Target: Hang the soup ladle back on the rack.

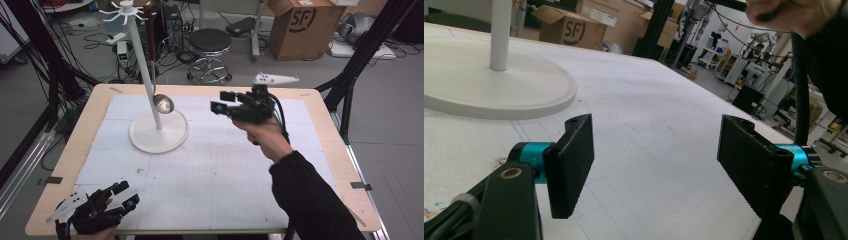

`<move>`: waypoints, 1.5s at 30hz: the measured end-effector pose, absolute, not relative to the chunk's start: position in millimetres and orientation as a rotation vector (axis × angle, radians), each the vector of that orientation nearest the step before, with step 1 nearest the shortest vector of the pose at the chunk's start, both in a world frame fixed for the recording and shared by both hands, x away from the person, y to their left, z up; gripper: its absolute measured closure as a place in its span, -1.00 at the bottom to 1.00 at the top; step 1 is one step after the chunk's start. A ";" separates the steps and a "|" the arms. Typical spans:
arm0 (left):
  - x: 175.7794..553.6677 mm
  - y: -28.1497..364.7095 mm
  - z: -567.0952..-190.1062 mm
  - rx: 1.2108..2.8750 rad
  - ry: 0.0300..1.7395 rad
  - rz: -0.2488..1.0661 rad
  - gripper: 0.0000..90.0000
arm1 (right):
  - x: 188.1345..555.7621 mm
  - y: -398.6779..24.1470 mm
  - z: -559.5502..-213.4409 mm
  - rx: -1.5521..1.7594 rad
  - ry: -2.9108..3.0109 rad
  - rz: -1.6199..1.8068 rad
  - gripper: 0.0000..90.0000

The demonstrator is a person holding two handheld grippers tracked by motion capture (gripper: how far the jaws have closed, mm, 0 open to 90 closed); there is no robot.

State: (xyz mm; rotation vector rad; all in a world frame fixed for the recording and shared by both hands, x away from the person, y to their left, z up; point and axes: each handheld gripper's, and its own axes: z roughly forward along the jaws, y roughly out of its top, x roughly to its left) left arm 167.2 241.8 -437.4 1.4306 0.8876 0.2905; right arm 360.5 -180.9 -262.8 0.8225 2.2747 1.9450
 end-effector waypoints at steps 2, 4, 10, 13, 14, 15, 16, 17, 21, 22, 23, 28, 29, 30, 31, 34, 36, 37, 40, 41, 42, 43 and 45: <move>167.5 239.5 -437.0 1.437 0.886 0.294 -0.30 | 347.8 -197.5 -270.7 0.834 2.273 1.924 -0.38; 169.2 237.5 -436.8 1.441 0.885 0.297 -0.30 | 337.5 -213.5 -278.4 0.846 2.244 1.923 -0.41; 178.4 230.1 -437.5 1.450 0.878 0.290 -0.30 | 318.4 -250.5 -298.6 0.918 2.203 1.919 -0.45; 182.3 225.1 -437.6 1.457 0.865 0.282 -0.31 | 308.3 -264.2 -308.6 0.936 2.177 1.915 -0.49; 183.6 223.8 -437.6 1.462 0.858 0.280 -0.31 | 304.0 -267.7 -313.0 0.942 2.169 1.919 -0.49; 184.3 222.6 -437.6 1.461 0.855 0.272 -0.32 | 300.3 -270.8 -317.7 0.944 2.167 1.916 -0.51; 185.5 222.2 -437.5 1.469 0.845 0.276 -0.32 | 297.2 -272.7 -321.6 0.943 2.164 1.910 -0.51; 186.9 220.9 -437.2 1.462 0.834 0.263 -0.34 | 293.4 -275.0 -327.0 0.940 2.160 1.900 -0.52; 191.0 217.0 -436.6 1.462 0.825 0.264 -0.42 | 277.8 -279.4 -345.5 0.918 2.157 1.809 -0.58; 191.3 216.2 -436.5 1.466 0.825 0.263 -0.45 | 273.0 -279.8 -351.4 0.911 2.148 1.795 -0.59; 191.8 214.3 -436.2 1.471 0.821 0.260 -0.46 | 270.3 -280.1 -354.9 0.906 2.150 1.785 -0.61; 192.9 210.3 -436.5 1.482 0.828 0.253 -0.63 | 254.4 -280.5 -377.1 0.939 2.133 1.708 -0.64; 193.0 209.7 -436.8 1.487 0.832 0.249 -0.65 | 251.8 -281.4 -381.8 0.948 2.125 1.708 -0.64; 193.4 209.7 -437.2 1.493 0.826 0.247 -0.66 | 249.4 -282.5 -386.2 0.964 2.112 1.715 -0.64; 193.2 209.0 -437.1 1.495 0.830 0.248 -0.69 | 247.9 -283.3 -389.8 0.980 2.107 1.705 -0.64; 193.0 208.0 -437.1 1.496 0.831 0.258 -0.69 | 242.0 -285.6 -399.5 1.006 2.082 1.700 -0.64; 193.9 207.2 -437.9 1.508 0.835 0.253 -0.69 | 239.2 -285.3 -403.4 1.027 2.066 1.676 -0.64; 194.8 206.6 -439.2 1.510 0.836 0.238 -0.69 | 238.0 -285.2 -405.0 1.028 2.060 1.676 -0.64; 197.0 205.7 -441.5 1.511 0.835 0.234 -0.69 | 234.5 -285.1 -412.4 1.048 2.054 1.686 -0.64; 197.9 204.9 -441.9 1.515 0.833 0.235 -0.69 | 234.2 -285.4 -415.3 1.044 2.058 1.684 -0.64; 198.6 204.5 -442.1 1.517 0.833 0.236 -0.69 | 233.1 -285.3 -418.3 1.056 2.049 1.679 -0.64; 199.6 204.1 -442.6 1.516 0.832 0.235 -0.69 | 231.7 -285.1 -419.8 1.073 2.051 1.684 -0.64; 201.2 203.3 -443.0 1.516 0.820 0.243 -0.69 | 229.2 -285.2 -424.5 1.074 2.046 1.701 -0.64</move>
